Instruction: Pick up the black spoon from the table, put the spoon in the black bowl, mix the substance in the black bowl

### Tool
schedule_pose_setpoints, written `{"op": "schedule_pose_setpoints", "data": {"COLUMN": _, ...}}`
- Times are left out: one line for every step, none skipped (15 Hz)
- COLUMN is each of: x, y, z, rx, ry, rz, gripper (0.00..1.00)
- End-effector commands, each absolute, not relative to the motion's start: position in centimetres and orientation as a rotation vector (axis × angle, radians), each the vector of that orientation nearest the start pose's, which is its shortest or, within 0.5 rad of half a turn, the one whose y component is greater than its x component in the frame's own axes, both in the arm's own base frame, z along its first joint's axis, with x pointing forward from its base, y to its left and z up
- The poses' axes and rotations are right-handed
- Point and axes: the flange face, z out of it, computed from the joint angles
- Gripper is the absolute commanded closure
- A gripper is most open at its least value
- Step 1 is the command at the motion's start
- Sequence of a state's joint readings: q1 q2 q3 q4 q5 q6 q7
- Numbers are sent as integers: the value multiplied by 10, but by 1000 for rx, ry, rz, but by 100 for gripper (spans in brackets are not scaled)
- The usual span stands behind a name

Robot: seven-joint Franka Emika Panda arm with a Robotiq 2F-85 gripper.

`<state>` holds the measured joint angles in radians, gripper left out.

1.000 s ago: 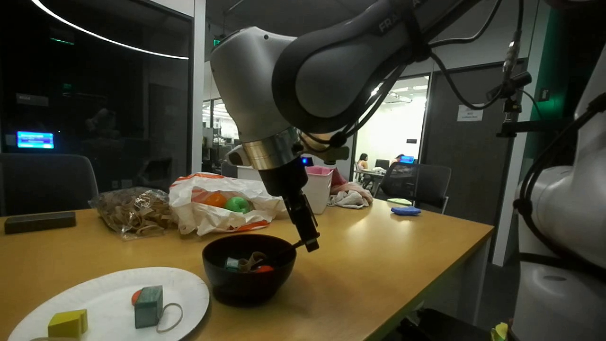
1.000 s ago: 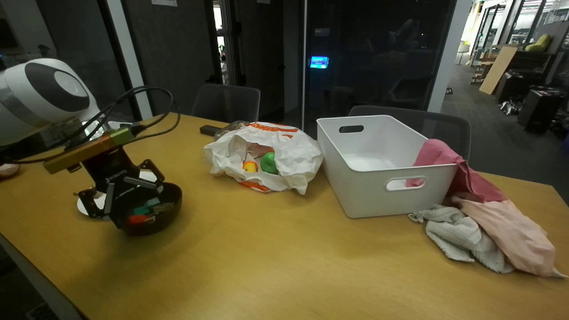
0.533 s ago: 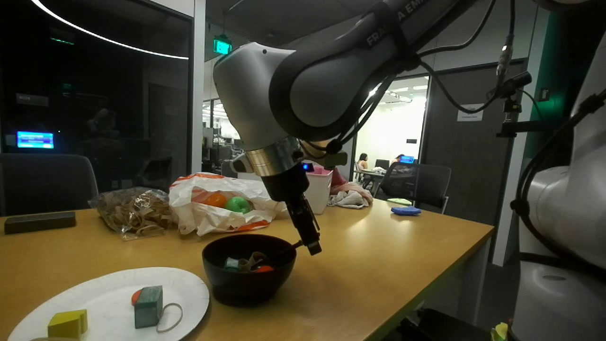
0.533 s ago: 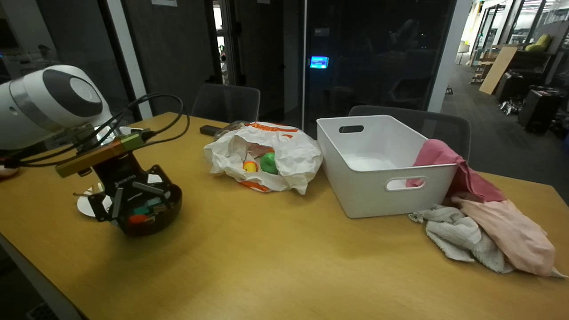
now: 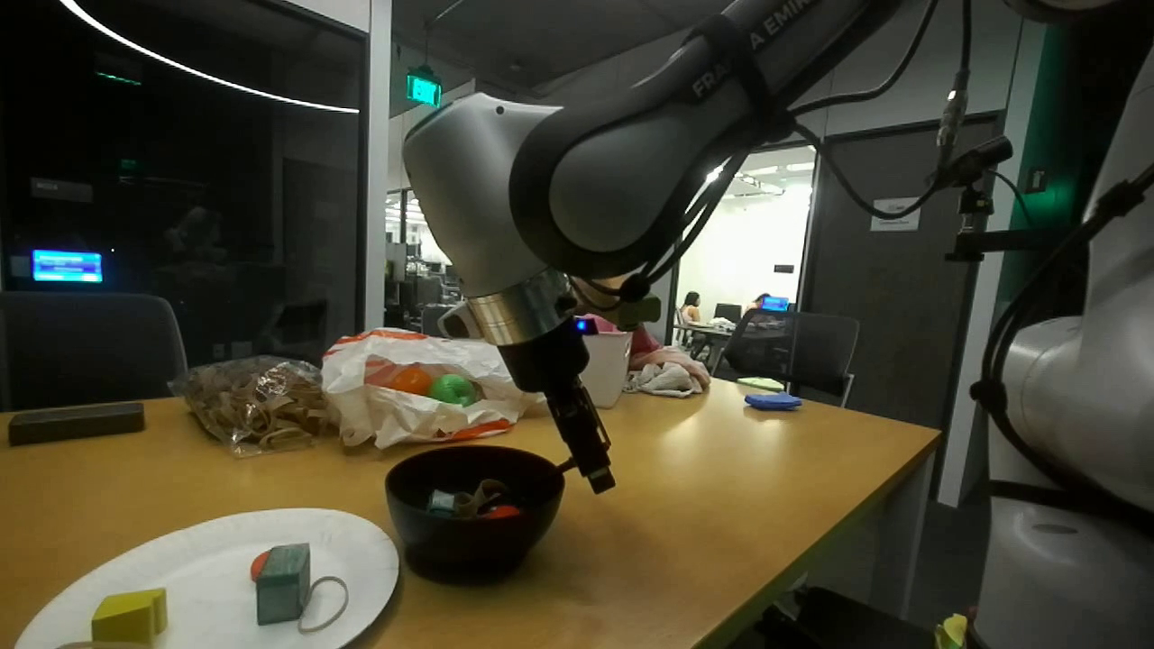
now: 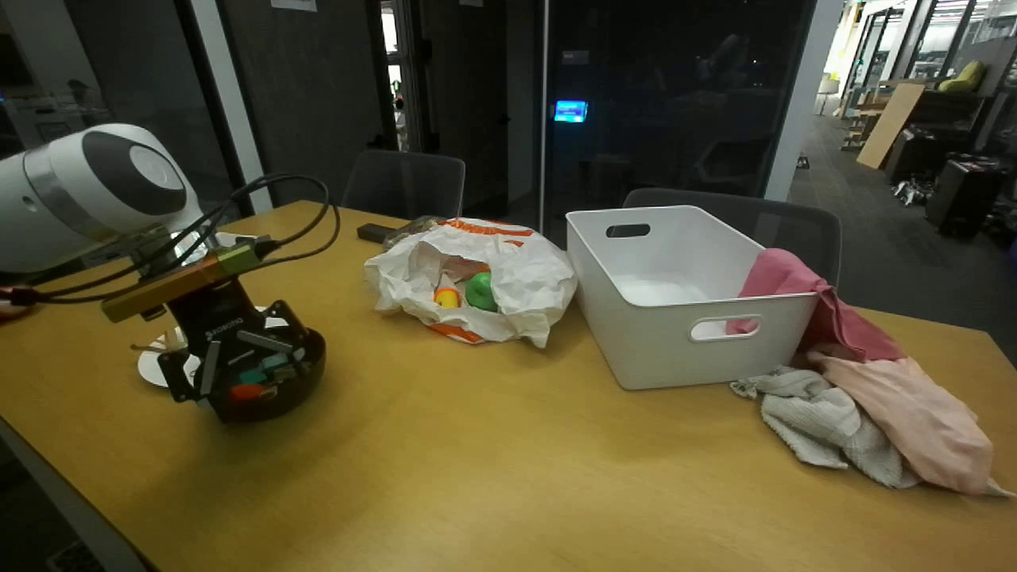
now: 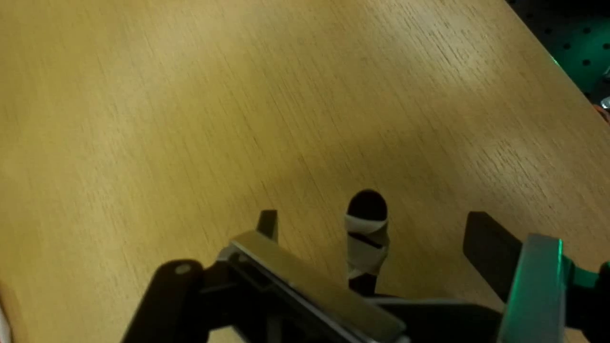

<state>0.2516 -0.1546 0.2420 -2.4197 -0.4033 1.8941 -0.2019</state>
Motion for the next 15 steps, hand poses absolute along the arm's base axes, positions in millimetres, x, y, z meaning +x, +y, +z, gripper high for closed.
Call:
{"op": "schedule_pose_setpoints", "data": {"x": 393, "y": 180, "z": 350, "rx": -3181, "ry": -1510, "rz": 539, "gripper": 26}}
{"op": "schedule_pose_setpoints", "data": {"x": 393, "y": 180, "z": 350, "rx": -3178, "ry": -1513, "rz": 536, "gripper": 28}}
{"op": "schedule_pose_setpoints", "data": {"x": 393, "y": 180, "z": 350, "rx": -3181, "ry": -1512, "rz": 532, "gripper": 30}}
{"op": "schedule_pose_setpoints", "data": {"x": 393, "y": 180, "z": 350, "rx": -3182, "ry": -1515, "rz": 531, "gripper": 39}}
{"op": "schedule_pose_setpoints", "data": {"x": 393, "y": 180, "z": 350, "rx": -3181, "ry": -1514, "rz": 529, "gripper": 47}}
{"op": "schedule_pose_setpoints", "data": {"x": 393, "y": 180, "z": 349, "rx": -3183, "ry": -1512, "rz": 524, "gripper": 53}}
{"op": "schedule_pose_setpoints", "data": {"x": 393, "y": 180, "z": 349, "rx": -3176, "ry": -1515, "rz": 527, "gripper": 62}}
{"op": "schedule_pose_setpoints", "data": {"x": 394, "y": 179, "z": 349, "rx": -3178, "ry": -1514, "rz": 522, "gripper": 69}}
{"op": "schedule_pose_setpoints", "data": {"x": 394, "y": 179, "z": 349, "rx": -3178, "ry": -1512, "rz": 519, "gripper": 77}}
{"op": "schedule_pose_setpoints", "data": {"x": 394, "y": 179, "z": 350, "rx": -3179, "ry": -1512, "rz": 514, "gripper": 84}}
{"op": "schedule_pose_setpoints", "data": {"x": 393, "y": 180, "z": 351, "rx": -3183, "ry": -1515, "rz": 509, "gripper": 90}}
{"op": "schedule_pose_setpoints", "data": {"x": 393, "y": 182, "z": 353, "rx": -3187, "ry": -1520, "rz": 503, "gripper": 91}}
{"op": "schedule_pose_setpoints", "data": {"x": 392, "y": 183, "z": 356, "rx": -3189, "ry": -1526, "rz": 496, "gripper": 92}}
{"op": "schedule_pose_setpoints", "data": {"x": 392, "y": 184, "z": 360, "rx": -3197, "ry": -1529, "rz": 487, "gripper": 89}}
{"op": "schedule_pose_setpoints", "data": {"x": 392, "y": 186, "z": 362, "rx": -3203, "ry": -1536, "rz": 481, "gripper": 88}}
